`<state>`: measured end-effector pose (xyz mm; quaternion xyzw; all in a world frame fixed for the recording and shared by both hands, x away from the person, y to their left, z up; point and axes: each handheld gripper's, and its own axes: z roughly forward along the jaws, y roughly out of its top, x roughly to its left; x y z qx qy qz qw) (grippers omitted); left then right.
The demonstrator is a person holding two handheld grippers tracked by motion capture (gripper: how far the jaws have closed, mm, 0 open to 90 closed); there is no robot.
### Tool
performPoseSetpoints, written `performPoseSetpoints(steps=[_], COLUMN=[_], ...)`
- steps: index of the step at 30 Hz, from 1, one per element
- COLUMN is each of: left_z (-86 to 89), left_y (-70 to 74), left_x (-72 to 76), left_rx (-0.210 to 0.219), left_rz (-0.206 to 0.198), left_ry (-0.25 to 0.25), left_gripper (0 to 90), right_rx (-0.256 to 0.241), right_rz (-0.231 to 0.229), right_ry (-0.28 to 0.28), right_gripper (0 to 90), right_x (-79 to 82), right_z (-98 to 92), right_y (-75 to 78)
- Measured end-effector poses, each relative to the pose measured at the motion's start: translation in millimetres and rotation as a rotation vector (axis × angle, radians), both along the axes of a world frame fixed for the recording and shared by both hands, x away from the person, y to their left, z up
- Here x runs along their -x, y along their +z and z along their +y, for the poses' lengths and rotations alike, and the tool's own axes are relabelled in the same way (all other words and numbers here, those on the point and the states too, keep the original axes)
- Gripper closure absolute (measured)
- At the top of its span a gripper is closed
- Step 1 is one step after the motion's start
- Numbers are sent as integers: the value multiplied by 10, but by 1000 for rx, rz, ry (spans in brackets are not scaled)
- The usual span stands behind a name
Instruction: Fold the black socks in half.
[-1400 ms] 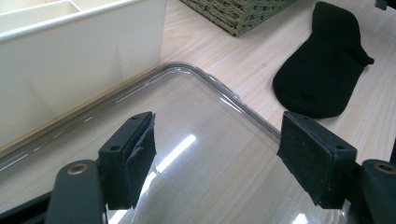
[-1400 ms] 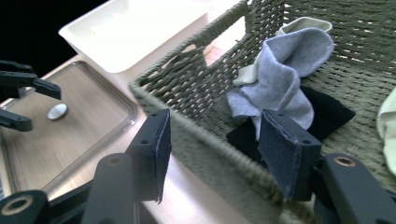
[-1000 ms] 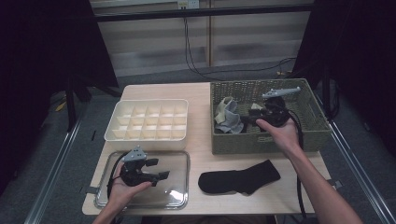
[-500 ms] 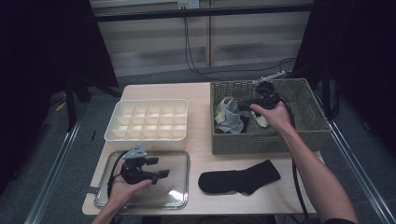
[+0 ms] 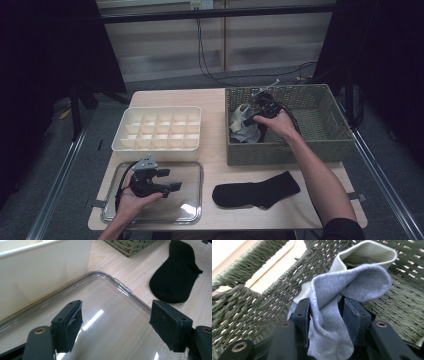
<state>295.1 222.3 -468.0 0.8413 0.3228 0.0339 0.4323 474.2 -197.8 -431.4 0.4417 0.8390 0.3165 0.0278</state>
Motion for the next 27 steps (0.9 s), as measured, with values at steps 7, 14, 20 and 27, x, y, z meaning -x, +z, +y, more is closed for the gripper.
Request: performPoseSetpoints(steps=[7, 14, 20, 27], left_z=[-3, 3, 3, -4], left_y=[0, 2, -1, -2], left_x=[-2, 1, -4, -4], left_rx=[1, -2, -4, -7], left_rz=[-2, -1, -1, -5], left_ry=[-1, 2, 0, -2], left_gripper=[255, 253, 252, 250], right_rx=[45, 65, -50, -90], right_rz=[80, 115, 17, -17], right_ry=[11, 53, -12, -12], right_gripper=[529, 764, 823, 818], right_x=[-138, -194, -183, -212], right_z=[32, 138, 116, 180], right_y=[-129, -229, -68, -12])
